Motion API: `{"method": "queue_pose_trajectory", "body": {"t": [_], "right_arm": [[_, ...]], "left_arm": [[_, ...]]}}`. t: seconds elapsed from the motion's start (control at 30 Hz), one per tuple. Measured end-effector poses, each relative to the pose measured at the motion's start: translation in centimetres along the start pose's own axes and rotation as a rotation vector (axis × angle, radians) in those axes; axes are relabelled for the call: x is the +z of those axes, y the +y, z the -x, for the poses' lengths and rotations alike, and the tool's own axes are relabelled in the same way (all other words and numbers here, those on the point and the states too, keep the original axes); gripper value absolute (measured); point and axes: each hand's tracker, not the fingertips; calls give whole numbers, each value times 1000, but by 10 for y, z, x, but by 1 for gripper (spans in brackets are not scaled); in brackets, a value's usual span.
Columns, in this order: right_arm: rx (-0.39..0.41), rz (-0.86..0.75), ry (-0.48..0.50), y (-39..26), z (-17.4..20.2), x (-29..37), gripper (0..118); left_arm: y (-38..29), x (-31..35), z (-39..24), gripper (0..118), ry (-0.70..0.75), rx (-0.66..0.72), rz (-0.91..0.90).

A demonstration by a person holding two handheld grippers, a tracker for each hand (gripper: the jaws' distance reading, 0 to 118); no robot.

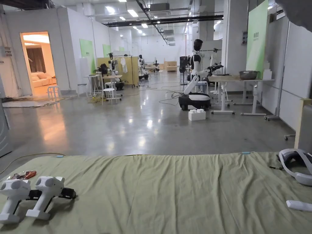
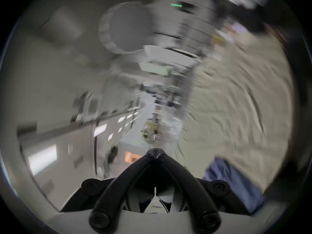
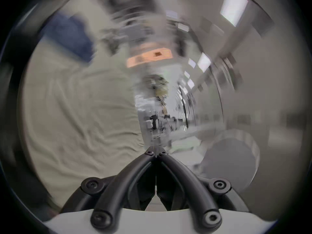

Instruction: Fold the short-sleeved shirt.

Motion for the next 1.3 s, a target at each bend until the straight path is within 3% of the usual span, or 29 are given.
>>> {"method": "queue_pose_trajectory", "body": {"t": [0.07, 0.13, 0.2, 0.23, 0.3, 0.33, 0.4, 0.47, 0.53, 0.57, 0.6, 0.63, 0.7, 0.77, 0.87, 1.03, 1.3], "right_arm": [[174, -53, 81, -5, 22, 6, 2], [270, -110, 114, -7, 38, 12, 2], [296, -142, 133, -10, 49, 16, 2], [246, -124, 114, -7, 49, 14, 2], [-35, -66, 97, 1, 33, 8, 2], [-239, -7, 63, 3, 20, 3, 2], [-687, 119, 2, -5, -8, -4, 2], [-1203, 197, -15, -31, -29, 0, 2], [-1659, 188, -16, -60, -27, 13, 2], [-1820, 153, -30, -69, -22, 23, 2], [-1889, 143, -63, -73, -19, 29, 2], [-1900, 129, -78, -75, -19, 34, 2], [-1785, 132, -110, -69, -26, 37, 2], [-1708, 106, -126, -65, -33, 37, 2], [-1719, 88, -109, -50, -51, 37, 2], [-1676, 90, -102, -44, -54, 37, 2], [-1713, 97, -83, -50, -54, 37, 2]], "left_arm": [[-8, 1, -31, 1, -120, -169, 8], [-13, 3, -51, 1, -189, -228, -6], [-15, 7, -56, 1, -201, -186, -20], [-15, 7, -53, 1, -196, -114, -5], [-9, 4, -30, 1, -121, 133, 32], [-7, 3, -9, 1, -92, 376, 80], [-21, 5, 33, 1, -20, 863, 75], [-52, 13, 51, 1, 40, 1341, 19], [-85, 25, 42, 1, 17, 1698, -103], [-97, 30, 35, 1, 24, 1825, -155], [-100, 34, 28, 1, 59, 1869, -146], [-101, 37, 28, 1, 55, 1827, -123], [-97, 40, 31, 1, 62, 1709, -88], [-95, 41, 36, 1, 68, 1707, -79], [-92, 42, 38, 1, 71, 1744, -120], [-80, 43, 42, 1, 33, 1605, -101], [-74, 42, 46, 1, 23, 1596, -118]]}}
